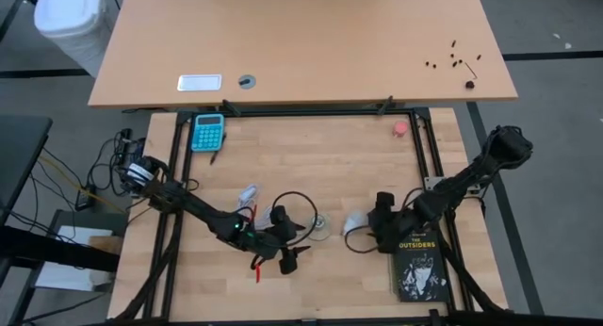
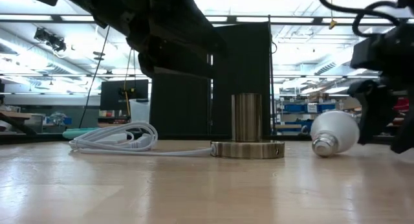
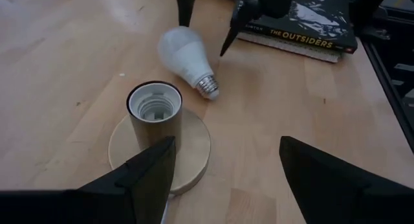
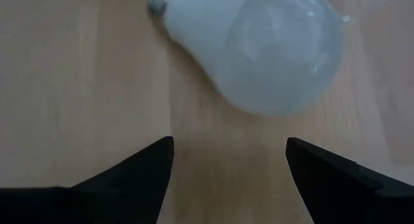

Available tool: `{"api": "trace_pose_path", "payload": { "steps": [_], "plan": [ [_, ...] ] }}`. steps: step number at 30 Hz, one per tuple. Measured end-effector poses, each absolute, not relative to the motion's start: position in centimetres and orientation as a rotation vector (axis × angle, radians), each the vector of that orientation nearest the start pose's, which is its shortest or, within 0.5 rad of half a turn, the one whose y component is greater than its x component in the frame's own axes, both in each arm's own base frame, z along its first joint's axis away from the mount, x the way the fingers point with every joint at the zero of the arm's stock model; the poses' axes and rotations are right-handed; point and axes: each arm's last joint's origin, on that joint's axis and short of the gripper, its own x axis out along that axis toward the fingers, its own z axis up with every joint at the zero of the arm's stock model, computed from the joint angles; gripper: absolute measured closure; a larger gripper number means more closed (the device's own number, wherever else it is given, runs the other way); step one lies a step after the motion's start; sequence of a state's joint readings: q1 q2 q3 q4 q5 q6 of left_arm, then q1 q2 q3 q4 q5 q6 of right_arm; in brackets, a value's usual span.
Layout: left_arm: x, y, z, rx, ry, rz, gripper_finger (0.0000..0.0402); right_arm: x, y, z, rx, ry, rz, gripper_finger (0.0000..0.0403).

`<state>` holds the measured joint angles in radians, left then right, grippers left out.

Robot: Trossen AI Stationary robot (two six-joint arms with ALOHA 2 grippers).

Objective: Screw lightbulb
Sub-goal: Insert the lightbulb into the lamp

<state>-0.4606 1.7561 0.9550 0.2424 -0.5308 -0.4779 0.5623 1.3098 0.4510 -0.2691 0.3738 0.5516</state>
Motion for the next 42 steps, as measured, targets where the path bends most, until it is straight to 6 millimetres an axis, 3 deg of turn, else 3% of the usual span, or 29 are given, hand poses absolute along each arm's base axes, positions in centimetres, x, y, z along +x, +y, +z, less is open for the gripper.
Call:
{"api": "trace_pose_path", "payload": {
  "steps": [11,16,30,42],
  "plan": [
    [33.0,-14.7,18.0,-0.207,0.462,0.184,0.012,17.5,8.0,11.3,0.067,0.93,-0.127,0.0094],
    [33.0,-14.7,17.9,-0.203,0.462,0.183,0.012,17.3,8.3,11.3,-0.027,0.903,-0.13,0.0094],
    [32.9,-14.7,17.9,-0.199,0.472,0.184,0.0107,19.0,5.2,11.5,-0.106,0.951,0.098,0.0094],
    [32.9,-14.7,17.9,-0.22,0.471,0.188,0.0107,19.7,5.7,12.3,-0.195,0.955,0.221,0.0091]
  ]
}}
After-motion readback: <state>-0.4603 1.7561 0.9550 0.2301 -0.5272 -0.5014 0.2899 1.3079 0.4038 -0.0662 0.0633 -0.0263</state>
